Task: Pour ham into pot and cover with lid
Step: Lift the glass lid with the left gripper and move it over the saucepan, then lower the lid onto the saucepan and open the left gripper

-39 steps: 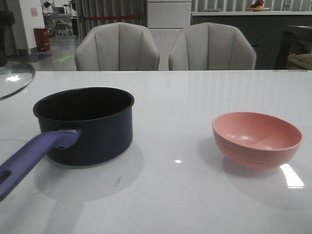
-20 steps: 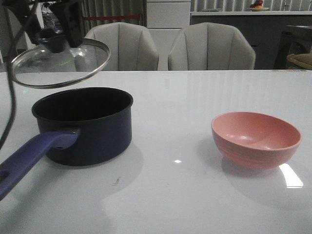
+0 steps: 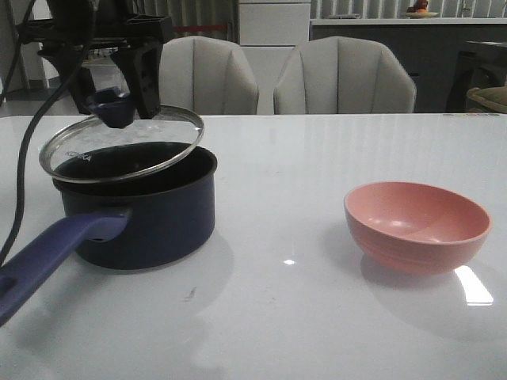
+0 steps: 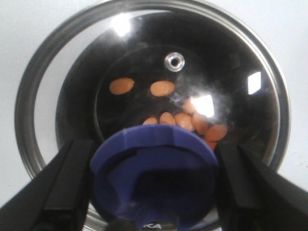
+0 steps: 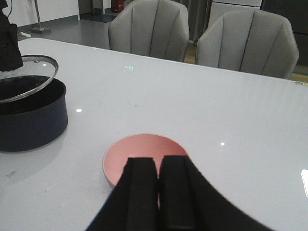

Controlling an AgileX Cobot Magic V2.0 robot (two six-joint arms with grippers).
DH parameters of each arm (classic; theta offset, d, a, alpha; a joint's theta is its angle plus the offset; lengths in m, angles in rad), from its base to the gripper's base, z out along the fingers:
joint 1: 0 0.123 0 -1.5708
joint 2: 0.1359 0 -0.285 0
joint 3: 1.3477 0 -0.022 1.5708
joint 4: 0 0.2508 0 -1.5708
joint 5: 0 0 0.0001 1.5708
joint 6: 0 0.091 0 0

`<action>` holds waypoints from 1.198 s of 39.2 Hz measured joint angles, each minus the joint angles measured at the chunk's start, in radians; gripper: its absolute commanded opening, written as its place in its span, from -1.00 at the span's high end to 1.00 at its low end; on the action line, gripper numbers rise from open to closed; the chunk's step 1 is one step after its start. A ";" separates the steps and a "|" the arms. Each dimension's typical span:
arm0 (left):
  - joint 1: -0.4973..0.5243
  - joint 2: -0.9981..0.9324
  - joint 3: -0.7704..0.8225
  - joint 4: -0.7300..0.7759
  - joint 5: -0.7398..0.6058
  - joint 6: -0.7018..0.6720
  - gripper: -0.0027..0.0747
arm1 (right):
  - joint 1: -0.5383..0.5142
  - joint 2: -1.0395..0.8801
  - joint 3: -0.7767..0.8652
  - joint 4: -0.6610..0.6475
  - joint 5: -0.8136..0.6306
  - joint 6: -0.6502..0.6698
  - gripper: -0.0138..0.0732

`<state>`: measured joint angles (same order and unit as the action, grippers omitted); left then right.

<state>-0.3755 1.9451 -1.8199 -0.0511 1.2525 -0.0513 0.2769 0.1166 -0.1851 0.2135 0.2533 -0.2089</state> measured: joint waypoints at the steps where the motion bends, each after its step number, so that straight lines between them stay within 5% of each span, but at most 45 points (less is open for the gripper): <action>1: 0.000 0.000 -0.001 -0.002 0.000 0.000 0.26 | 0.000 0.000 0.000 0.000 0.000 0.000 0.30; 35: 0.000 0.000 0.047 -0.027 -0.024 0.000 0.22 | 0.000 0.000 0.000 0.000 0.000 0.000 0.30; 47: 0.000 0.000 0.049 -0.025 -0.026 0.000 -0.67 | 0.000 0.000 0.000 0.000 0.000 0.000 0.30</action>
<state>-0.3755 1.9451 -1.7711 -0.0765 1.2269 -0.0513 0.2769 0.1166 -0.1851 0.2135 0.2533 -0.2089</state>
